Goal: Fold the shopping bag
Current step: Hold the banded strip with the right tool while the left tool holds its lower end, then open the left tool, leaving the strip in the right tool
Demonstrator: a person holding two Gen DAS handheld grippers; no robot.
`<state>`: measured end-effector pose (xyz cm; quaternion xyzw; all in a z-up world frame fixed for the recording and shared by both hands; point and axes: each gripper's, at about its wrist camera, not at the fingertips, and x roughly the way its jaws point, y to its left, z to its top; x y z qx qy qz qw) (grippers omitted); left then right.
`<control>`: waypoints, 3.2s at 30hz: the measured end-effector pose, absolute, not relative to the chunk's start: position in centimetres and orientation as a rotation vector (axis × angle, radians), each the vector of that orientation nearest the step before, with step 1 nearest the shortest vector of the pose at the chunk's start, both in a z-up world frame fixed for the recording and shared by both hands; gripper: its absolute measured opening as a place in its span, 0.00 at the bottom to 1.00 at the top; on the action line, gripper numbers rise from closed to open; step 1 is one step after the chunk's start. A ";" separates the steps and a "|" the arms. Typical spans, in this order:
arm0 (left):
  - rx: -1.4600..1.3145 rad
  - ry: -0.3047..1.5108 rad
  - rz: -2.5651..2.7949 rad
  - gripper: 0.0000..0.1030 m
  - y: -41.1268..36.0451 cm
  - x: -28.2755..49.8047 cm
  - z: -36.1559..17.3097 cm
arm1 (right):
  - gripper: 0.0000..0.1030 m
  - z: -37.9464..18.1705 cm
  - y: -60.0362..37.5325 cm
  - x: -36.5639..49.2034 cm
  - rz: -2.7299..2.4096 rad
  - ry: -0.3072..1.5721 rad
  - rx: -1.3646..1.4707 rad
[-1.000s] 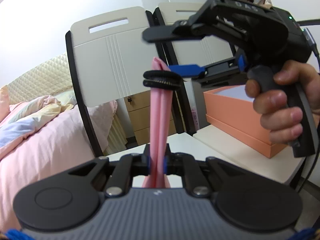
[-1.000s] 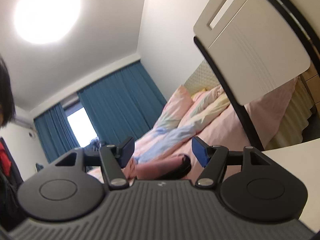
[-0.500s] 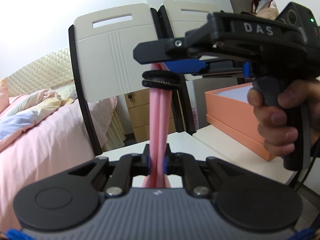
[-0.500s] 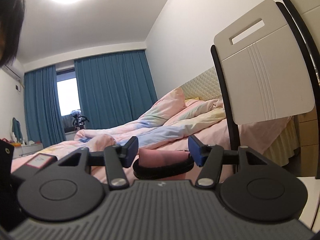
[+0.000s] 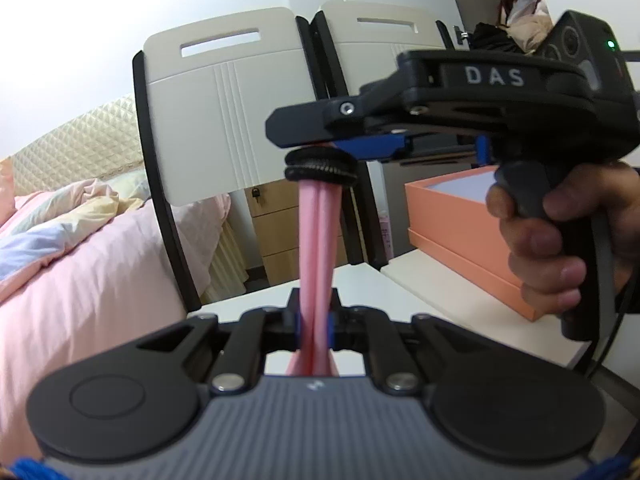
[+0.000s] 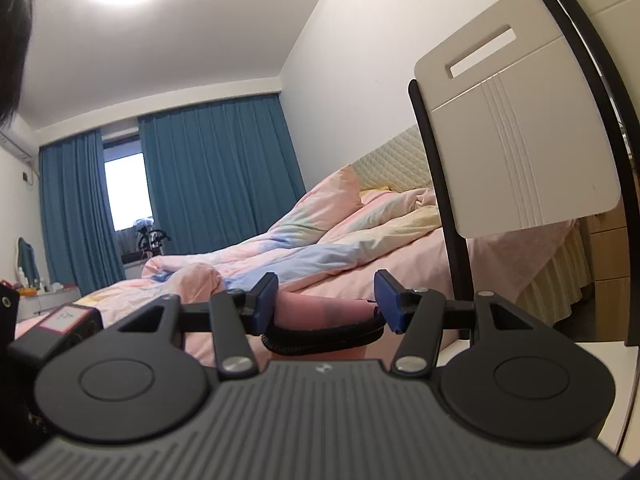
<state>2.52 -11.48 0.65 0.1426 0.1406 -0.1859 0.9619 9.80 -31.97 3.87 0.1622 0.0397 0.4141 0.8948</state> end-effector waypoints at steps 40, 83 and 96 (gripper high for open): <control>0.331 0.238 -0.351 0.08 -11.8 2.0 0.7 | 0.58 2.4 -32.0 11.3 0.958 0.288 0.460; 0.221 0.253 -0.344 0.15 -10.6 2.4 0.9 | 0.51 3.4 -34.2 11.4 0.872 0.235 0.597; 0.214 0.283 -0.349 0.23 -10.6 3.0 0.9 | 0.51 2.6 -32.8 12.0 0.852 0.291 0.587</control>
